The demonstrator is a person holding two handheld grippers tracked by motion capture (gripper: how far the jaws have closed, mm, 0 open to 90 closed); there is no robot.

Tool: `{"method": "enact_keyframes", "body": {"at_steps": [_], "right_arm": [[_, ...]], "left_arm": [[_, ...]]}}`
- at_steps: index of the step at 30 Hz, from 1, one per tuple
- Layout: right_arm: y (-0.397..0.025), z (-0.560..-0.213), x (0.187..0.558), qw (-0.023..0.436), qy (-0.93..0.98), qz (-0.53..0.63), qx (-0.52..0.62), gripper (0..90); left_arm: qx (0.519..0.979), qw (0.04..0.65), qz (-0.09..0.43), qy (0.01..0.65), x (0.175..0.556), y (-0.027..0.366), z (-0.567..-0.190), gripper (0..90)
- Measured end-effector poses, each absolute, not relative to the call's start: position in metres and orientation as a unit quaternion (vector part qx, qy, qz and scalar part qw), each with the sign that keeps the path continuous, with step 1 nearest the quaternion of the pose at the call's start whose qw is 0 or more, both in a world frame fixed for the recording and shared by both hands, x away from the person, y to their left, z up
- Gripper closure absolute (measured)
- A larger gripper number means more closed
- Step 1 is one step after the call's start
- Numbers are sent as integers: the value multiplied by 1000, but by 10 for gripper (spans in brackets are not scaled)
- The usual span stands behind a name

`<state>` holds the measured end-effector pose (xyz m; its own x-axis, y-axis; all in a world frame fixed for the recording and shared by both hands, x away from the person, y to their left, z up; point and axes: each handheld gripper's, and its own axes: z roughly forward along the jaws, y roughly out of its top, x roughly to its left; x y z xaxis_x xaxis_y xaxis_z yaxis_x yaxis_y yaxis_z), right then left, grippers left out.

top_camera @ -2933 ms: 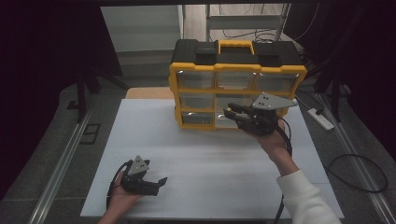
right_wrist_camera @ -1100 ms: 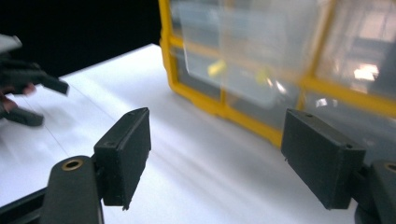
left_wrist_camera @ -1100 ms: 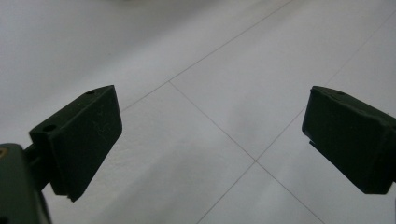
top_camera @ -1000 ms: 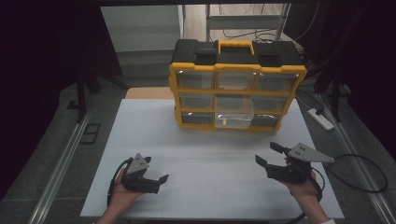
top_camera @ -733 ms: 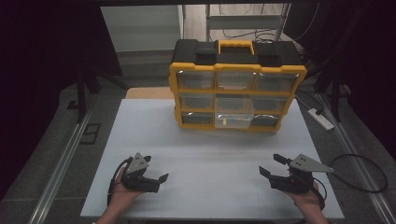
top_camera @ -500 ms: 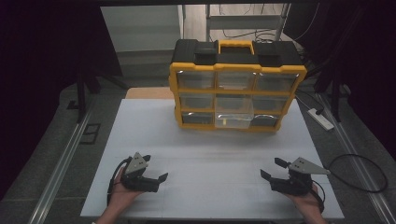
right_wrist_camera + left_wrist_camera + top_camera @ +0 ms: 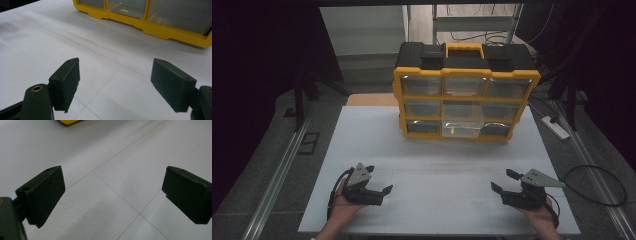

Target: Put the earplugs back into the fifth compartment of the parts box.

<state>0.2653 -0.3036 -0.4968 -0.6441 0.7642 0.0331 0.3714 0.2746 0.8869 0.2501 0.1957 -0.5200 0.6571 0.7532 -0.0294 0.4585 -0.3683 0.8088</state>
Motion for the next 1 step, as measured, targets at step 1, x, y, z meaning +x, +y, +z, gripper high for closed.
{"method": "enact_keyframes", "body": {"at_steps": [1], "right_arm": [[-304,-497,265,206,770,478,368,241]], "left_arm": [[808,419,176,375,250,196,-520,47]]}}
